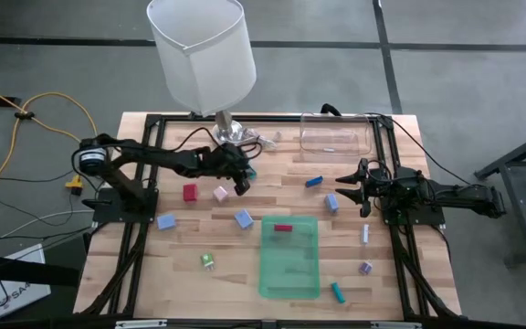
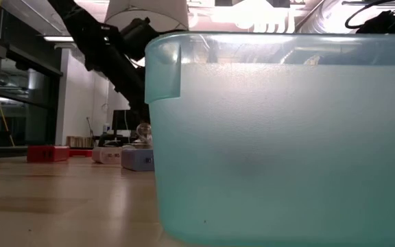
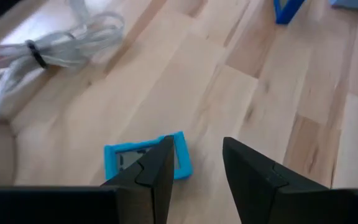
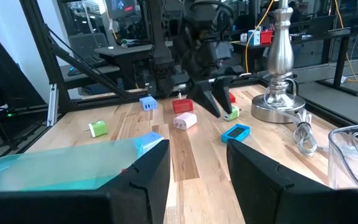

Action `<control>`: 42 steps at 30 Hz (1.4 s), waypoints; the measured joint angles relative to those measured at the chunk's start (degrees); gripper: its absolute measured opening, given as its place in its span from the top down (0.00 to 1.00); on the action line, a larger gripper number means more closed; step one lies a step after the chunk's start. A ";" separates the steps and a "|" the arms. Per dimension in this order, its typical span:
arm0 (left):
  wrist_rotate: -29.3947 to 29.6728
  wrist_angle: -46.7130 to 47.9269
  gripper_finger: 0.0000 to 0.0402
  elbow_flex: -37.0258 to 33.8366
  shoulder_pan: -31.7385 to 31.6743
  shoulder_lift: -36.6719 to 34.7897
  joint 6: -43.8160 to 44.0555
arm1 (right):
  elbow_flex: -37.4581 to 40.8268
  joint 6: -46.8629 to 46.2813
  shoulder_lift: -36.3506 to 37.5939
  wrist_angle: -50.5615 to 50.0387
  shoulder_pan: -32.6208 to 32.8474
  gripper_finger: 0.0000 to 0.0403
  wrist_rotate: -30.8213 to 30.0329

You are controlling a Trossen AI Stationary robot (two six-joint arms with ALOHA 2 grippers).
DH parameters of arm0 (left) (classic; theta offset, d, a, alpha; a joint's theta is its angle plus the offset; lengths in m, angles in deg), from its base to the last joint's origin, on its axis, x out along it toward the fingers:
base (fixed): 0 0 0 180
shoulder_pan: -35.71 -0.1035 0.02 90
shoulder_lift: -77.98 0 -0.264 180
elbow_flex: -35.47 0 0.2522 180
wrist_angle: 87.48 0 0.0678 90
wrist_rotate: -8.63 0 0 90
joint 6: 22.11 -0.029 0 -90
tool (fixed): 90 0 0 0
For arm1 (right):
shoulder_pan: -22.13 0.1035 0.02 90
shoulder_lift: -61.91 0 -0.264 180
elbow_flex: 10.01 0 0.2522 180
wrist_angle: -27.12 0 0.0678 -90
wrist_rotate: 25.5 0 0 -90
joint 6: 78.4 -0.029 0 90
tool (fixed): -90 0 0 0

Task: Pick & Place Office items
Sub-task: Put the top light blue digital clock into the green bin

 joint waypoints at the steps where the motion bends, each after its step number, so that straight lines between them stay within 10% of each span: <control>1: -0.38 -2.12 0.67 -0.01 0.02 0.72 -0.16 | 0.00 0.00 0.00 -0.04 0.01 0.64 -0.02; 16: -1.97 -6.66 0.67 0.14 0.44 2.61 12.86 | 0.00 0.00 0.00 0.00 0.01 0.64 0.01; 42: -6.08 29.30 0.67 14.68 0.66 2.62 -28.18 | 0.00 0.00 -0.02 0.02 0.01 0.64 0.00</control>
